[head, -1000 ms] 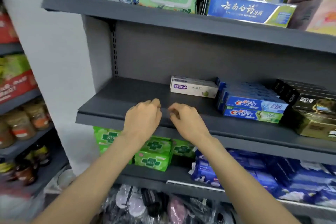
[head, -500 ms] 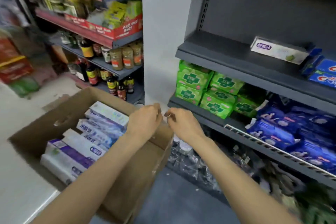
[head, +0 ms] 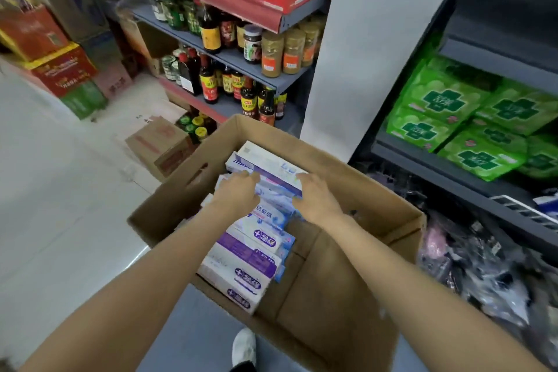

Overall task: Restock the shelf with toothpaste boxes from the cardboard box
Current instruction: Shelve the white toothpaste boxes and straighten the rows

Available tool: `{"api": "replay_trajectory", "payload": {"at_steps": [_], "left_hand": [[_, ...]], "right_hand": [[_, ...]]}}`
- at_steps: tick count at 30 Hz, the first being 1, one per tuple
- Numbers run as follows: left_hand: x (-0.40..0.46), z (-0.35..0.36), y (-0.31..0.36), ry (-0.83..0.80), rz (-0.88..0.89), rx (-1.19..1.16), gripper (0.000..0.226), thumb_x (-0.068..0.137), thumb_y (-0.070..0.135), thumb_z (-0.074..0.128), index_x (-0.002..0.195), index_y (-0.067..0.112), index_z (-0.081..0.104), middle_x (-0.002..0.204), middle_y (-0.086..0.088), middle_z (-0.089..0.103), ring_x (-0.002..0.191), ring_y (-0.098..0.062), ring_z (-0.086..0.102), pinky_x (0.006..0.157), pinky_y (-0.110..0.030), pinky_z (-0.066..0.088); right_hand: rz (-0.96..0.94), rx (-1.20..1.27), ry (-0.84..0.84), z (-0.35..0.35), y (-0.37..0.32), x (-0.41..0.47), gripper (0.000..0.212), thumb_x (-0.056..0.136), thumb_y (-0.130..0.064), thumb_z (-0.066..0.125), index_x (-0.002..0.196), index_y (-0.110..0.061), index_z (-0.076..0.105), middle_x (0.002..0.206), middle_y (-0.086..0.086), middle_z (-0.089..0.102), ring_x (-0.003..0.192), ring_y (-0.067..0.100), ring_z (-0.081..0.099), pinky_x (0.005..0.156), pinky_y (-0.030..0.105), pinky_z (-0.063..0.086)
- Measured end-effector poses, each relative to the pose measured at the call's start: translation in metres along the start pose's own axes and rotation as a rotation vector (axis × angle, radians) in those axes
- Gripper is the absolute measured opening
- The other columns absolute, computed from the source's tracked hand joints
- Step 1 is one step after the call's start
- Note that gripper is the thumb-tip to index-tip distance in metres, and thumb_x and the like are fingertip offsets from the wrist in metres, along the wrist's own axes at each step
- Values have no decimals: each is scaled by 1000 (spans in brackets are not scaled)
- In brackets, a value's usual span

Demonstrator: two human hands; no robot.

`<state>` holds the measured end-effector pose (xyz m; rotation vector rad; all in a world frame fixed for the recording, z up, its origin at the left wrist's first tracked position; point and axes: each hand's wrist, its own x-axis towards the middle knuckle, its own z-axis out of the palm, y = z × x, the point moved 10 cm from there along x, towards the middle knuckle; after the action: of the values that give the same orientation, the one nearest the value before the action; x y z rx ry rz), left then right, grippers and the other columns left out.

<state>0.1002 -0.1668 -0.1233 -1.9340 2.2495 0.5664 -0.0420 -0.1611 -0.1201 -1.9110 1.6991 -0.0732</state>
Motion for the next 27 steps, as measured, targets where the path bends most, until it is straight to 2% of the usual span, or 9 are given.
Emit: {"api": "replay_trajectory", "payload": {"at_steps": [5, 8, 11, 14, 16, 18, 22, 24, 27], "left_hand": [[37, 27, -29, -123, 84, 103, 70, 91, 37, 55, 149, 16, 20, 153, -8, 24, 139, -26, 26, 108, -42, 30], [50, 53, -48, -225, 71, 104, 70, 93, 41, 50, 150, 20, 16, 156, -6, 18, 144, -25, 16, 114, -44, 20], [53, 71, -55, -275, 90, 107, 62, 94, 39, 47, 149, 23, 23, 156, -5, 18, 145, -24, 11, 115, -46, 14], [57, 69, -57, -231, 114, 89, 59, 92, 34, 51, 146, 24, 30, 153, -4, 26, 143, -23, 17, 116, -46, 18], [59, 68, -57, -212, 124, 64, 59, 90, 33, 53, 144, 23, 33, 150, -5, 31, 140, -24, 22, 114, -45, 23], [56, 63, -55, -181, 124, 5, 56, 88, 31, 56, 139, 19, 39, 145, -6, 36, 135, -25, 29, 110, -42, 29], [36, 39, -42, -8, 242, -159, 29, 83, 22, 66, 106, 9, 53, 120, -10, 46, 114, -27, 45, 90, -35, 41], [24, 46, -36, -127, 305, -248, 30, 81, 29, 71, 101, 12, 57, 111, -5, 52, 107, -22, 51, 86, -33, 44], [10, 71, -31, -393, 357, -95, 56, 77, 46, 72, 123, 20, 55, 123, -1, 56, 115, -19, 51, 93, -34, 40]], "right_hand": [[70, -81, -63, 28, 1, 51, 74, 92, -28, 57, 150, -10, 13, 152, 13, 20, 140, 29, 19, 112, 35, 23], [132, -152, -31, 35, 4, 74, 84, 87, -34, 63, 150, -9, 13, 143, 16, 26, 132, 31, 27, 107, 40, 31], [197, -263, 62, 35, 10, 80, 66, 84, -36, 66, 134, -8, 34, 126, 14, 32, 119, 31, 33, 93, 40, 40], [226, -173, 17, 38, 15, 77, 44, 87, -30, 64, 116, -6, 43, 122, 14, 33, 114, 31, 35, 86, 39, 42], [231, -46, -69, 43, 19, 72, 35, 85, -29, 66, 107, -7, 50, 116, 11, 44, 108, 27, 42, 81, 30, 44], [286, 260, -144, 50, 25, 58, 23, 84, -26, 69, 92, -6, 59, 99, 11, 62, 91, 22, 55, 69, 20, 45], [393, 846, -254, 65, 24, 16, 35, 86, -17, 67, 117, -5, 57, 109, 16, 66, 80, 20, 66, 71, 31, 52], [384, 980, -307, 71, 19, 3, 36, 88, -15, 64, 122, -18, 52, 107, 8, 66, 86, 18, 67, 69, 29, 55], [364, 1152, -347, 81, 12, -7, 49, 85, -13, 67, 130, -24, 49, 119, 11, 65, 108, 27, 64, 89, 44, 52]]}}
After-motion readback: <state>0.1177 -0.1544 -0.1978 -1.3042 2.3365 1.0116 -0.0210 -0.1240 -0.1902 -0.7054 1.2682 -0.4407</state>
